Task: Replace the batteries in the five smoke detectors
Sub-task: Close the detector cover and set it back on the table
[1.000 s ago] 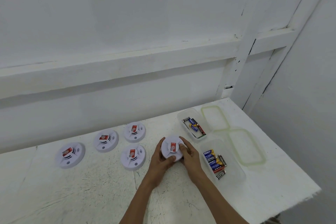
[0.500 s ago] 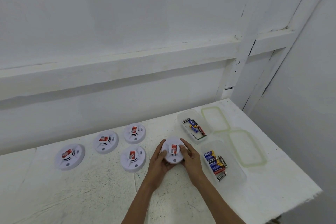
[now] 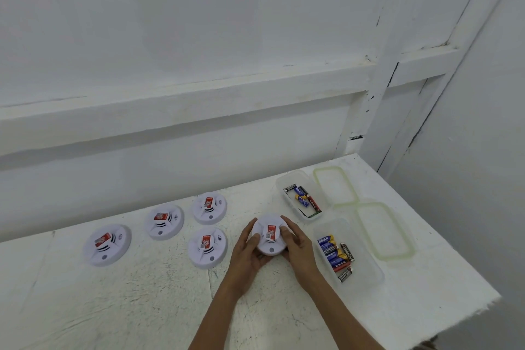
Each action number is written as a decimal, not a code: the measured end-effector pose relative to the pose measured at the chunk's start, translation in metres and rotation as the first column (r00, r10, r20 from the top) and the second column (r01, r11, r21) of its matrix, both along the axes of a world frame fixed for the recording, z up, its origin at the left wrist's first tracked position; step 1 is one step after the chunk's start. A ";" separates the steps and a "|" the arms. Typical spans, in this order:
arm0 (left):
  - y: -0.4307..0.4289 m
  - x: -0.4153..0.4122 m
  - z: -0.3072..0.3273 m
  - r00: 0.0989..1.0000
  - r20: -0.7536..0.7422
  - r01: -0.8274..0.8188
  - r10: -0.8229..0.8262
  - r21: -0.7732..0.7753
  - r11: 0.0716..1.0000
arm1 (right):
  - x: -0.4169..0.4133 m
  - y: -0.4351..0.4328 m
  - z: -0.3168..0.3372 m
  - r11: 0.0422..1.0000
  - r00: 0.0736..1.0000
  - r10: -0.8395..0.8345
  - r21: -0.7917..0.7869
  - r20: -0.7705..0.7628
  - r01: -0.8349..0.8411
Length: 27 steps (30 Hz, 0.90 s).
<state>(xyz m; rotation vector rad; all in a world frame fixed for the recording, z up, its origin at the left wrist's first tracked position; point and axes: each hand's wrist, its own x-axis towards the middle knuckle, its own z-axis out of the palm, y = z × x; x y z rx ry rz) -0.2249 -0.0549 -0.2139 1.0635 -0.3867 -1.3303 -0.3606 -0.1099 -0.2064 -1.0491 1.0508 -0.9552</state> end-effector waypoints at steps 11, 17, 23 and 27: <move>0.000 0.000 0.000 1.000 -0.015 -0.008 0.008 0.002 1.000 | 0.001 0.000 0.000 1.000 1.000 -0.006 0.002 -0.008 0.006; 0.000 0.000 -0.001 1.000 -0.024 -0.007 0.007 -0.001 1.000 | 0.001 0.001 0.000 1.000 1.000 -0.001 -0.005 -0.015 0.001; -0.001 0.001 -0.003 1.000 -0.014 -0.006 0.006 0.001 1.000 | 0.001 0.000 0.000 1.000 1.000 -0.005 0.000 -0.021 0.005; -0.001 0.001 -0.001 1.000 -0.005 -0.004 0.004 0.004 1.000 | 0.000 0.001 0.002 1.000 1.000 0.005 0.009 -0.006 -0.005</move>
